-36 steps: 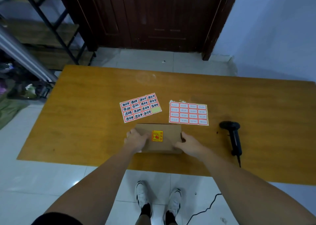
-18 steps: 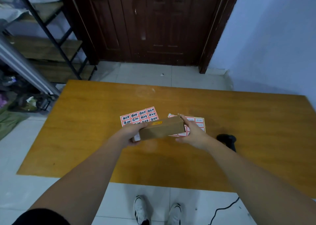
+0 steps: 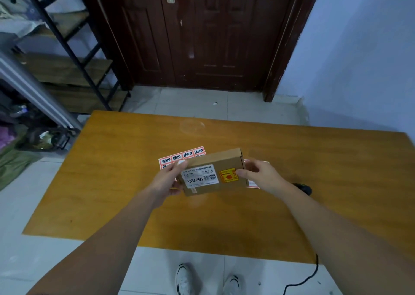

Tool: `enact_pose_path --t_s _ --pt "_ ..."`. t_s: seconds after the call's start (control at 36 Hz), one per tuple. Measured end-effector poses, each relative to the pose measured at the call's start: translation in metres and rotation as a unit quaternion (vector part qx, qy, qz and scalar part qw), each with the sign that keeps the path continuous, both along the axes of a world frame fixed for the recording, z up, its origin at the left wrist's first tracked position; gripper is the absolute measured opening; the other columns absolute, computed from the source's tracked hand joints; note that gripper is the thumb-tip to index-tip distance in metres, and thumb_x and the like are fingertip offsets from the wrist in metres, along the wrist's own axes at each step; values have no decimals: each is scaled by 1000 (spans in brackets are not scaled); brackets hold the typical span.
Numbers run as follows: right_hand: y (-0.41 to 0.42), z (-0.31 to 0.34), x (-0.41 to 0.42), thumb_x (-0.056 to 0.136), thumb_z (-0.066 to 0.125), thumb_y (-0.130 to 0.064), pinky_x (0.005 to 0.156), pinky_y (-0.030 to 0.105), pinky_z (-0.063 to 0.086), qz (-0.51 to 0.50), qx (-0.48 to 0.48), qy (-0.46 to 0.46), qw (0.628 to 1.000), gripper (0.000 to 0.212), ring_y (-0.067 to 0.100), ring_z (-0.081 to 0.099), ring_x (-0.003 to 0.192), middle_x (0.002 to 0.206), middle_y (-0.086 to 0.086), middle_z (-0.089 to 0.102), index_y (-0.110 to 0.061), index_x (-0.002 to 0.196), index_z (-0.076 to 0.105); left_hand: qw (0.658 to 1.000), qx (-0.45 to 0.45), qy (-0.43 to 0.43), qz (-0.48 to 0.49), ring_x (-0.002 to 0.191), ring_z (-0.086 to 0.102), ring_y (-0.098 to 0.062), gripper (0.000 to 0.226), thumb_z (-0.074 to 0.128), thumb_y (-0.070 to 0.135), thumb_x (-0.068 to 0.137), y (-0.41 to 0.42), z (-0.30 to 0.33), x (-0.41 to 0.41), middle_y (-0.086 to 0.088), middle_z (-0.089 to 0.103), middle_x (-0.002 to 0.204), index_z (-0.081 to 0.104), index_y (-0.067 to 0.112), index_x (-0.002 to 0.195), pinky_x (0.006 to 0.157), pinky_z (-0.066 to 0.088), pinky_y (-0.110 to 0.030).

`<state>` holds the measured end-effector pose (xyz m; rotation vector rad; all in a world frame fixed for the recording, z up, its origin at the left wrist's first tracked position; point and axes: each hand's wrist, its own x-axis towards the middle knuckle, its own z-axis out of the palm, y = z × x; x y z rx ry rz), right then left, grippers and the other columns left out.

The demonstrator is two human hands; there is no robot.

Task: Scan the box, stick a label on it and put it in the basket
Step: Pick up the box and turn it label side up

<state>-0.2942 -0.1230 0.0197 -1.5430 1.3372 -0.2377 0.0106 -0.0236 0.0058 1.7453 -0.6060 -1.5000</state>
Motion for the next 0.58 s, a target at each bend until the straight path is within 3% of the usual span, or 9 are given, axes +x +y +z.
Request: enact_pose_path --t_s 0.08,0.19,0.36,0.5,0.58 --pt "0 -3 -3 66 65 -81 92 38 57 -27 28 -4 999 81 15 69 106 115 -4 73 -20 118 67 1000 -22 -11 -6 55 52 -10 34 73 55 87 0 -2 -3 6 69 84 71 31 111 56 43 -26" --pt "0 -14 -5 83 62 -72 89 45 63 -85 73 -35 993 58 21 72 101 111 6 75 -19 105 71 999 -30 -21 6 66 51 -14 35 67 57 91 -3 -4 -11 10 69 84 72 31 114 60 38 -30" --pt "9 -23 -10 94 56 -65 83 40 64 -80 148 -19 986 55 25 80 86 112 6 75 -19 122 62 998 -33 -51 26 91 71 -9 36 60 61 93 -6 -7 -28 12 77 100 71 29 106 76 51 -27" --pt "28 -38 -11 100 53 -55 66 32 64 -78 138 10 987 40 21 78 75 108 -5 69 -28 130 48 998 -3 -56 41 91 69 -13 46 56 52 100 -3 -20 -46 -1 72 116 55 17 130 65 51 -25" --pt "38 -52 -13 104 52 -44 59 32 63 -98 139 20 985 38 15 69 78 120 1 61 -24 136 49 994 19 -99 39 88 65 -11 45 52 45 104 3 -32 -57 1 68 112 49 13 136 62 47 -25"
